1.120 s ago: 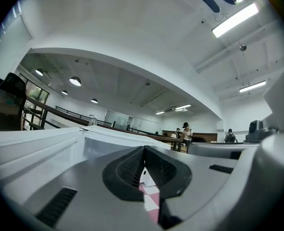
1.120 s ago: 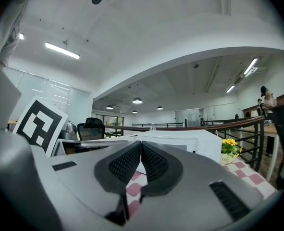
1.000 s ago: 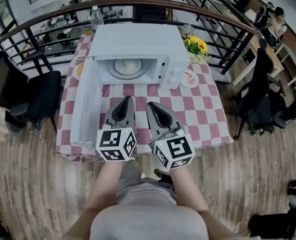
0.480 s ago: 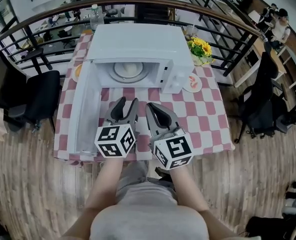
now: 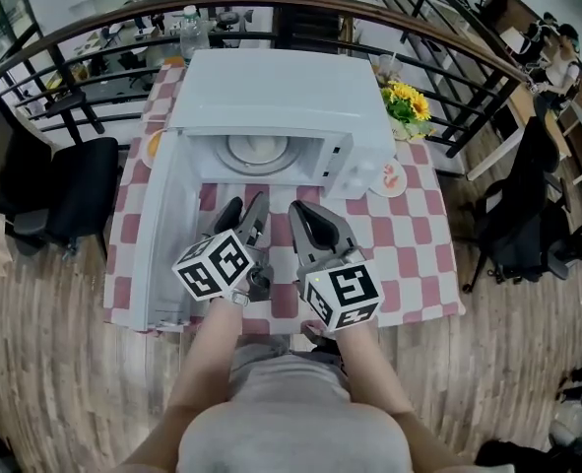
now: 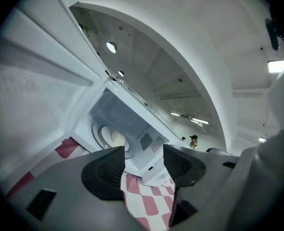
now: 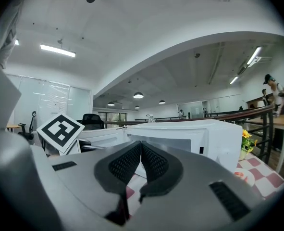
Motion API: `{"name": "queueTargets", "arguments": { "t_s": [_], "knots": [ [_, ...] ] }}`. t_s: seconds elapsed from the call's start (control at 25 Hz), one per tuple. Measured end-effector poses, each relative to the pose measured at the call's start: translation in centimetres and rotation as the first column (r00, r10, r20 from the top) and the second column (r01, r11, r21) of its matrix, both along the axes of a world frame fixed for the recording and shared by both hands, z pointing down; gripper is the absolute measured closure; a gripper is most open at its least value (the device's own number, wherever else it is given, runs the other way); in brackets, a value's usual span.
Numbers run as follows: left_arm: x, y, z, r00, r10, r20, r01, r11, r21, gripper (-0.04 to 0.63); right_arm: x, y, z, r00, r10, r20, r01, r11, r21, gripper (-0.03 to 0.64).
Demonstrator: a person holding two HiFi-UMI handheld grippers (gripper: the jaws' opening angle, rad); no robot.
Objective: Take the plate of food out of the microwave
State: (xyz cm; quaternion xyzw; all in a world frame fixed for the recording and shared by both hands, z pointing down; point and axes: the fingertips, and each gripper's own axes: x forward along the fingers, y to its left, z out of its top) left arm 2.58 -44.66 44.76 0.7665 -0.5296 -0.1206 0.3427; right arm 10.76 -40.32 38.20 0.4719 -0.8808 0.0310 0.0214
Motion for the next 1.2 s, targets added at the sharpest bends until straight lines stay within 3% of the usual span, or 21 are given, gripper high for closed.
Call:
{"name": "queueTargets", "arguments": {
  "t_s": [0.2, 0.32, 0.4, 0.6, 0.88, 1.2],
  "knots": [
    [-0.4, -2.4, 1.6, 0.994, -0.019, -0.105, 0.012, 0.998, -0.061, 0.348, -0.4, -2.3, 0.7, 1.000, -0.015, 0.001, 0.015, 1.000, -0.020, 0.591],
    [-0.4, -3.7, 2.9, 0.965, -0.045, -0.257, 0.011, 0.991, -0.135, 0.348, -0.7, -3.3, 1.4, 1.000, -0.026, 0.001, 0.026, 0.999, -0.035, 0.591],
    [-0.7, -4.5, 3.9, 0.949, -0.074, -0.305, 0.020, 0.984, -0.176, 0.349, -0.9, -3.8, 1.9, 0.999, -0.032, 0.001, 0.033, 0.998, -0.047, 0.591],
    [-0.8, -6.1, 6.8, 0.916, -0.143, -0.375, 0.037, 0.961, -0.275, 0.348, -1.4, -4.6, 3.5, 0.999, -0.043, -0.005, 0.043, 0.996, -0.077, 0.591],
    [0.6, -7.7, 10.0, 0.880, -0.178, -0.440, 0.004, 0.929, -0.369, 0.350, -1.0, -6.0, 5.3, 1.000, -0.029, -0.001, 0.029, 0.993, -0.116, 0.591],
    [-0.4, -9.8, 12.8, 0.854, -0.292, -0.430, 0.082, 0.893, -0.443, 0.376, -0.9, -7.7, 6.9, 1.000, -0.024, 0.010, 0.026, 0.987, -0.159, 0.591]
  ]
}}
